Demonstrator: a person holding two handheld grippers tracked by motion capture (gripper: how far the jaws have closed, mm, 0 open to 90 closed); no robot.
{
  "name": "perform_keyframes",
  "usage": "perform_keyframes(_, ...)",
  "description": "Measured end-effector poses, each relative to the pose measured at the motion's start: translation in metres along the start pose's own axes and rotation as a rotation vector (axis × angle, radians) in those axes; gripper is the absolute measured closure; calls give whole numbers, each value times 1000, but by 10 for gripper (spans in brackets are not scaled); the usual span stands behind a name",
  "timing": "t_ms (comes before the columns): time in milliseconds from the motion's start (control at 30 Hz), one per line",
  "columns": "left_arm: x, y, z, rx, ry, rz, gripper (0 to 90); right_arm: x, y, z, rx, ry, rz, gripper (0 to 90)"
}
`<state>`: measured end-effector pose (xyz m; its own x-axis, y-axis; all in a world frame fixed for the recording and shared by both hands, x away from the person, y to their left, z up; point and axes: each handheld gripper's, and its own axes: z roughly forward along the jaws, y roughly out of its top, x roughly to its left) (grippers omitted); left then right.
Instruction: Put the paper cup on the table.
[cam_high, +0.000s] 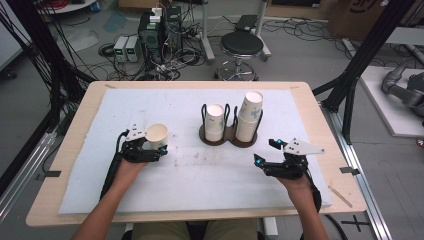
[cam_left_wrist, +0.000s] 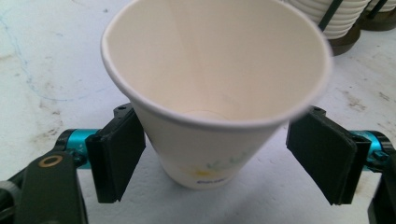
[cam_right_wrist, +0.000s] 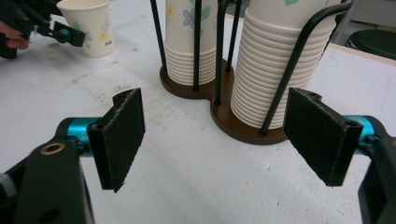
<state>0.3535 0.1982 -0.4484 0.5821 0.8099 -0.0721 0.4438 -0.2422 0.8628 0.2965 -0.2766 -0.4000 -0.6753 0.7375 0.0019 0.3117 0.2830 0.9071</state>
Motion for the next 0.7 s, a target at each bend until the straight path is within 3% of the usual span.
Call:
perform_keyframes(167,4,-4,-20,-56,-23,-17,193,-1,0,-1,1,-2,2,218)
perform_keyframes(367,5,-6,-46,-123,-43,-4,181,-2,-1,-2,6,-12,3,218)
perform_keyframes(600,8,-11,-81,-327,-39,-49,162,-6,-2,-3,3,-36,12,217)
perform_keyframes(700,8,-12,-88,-358,-25,-47,162,-8,-4,-3,12,-39,17,217)
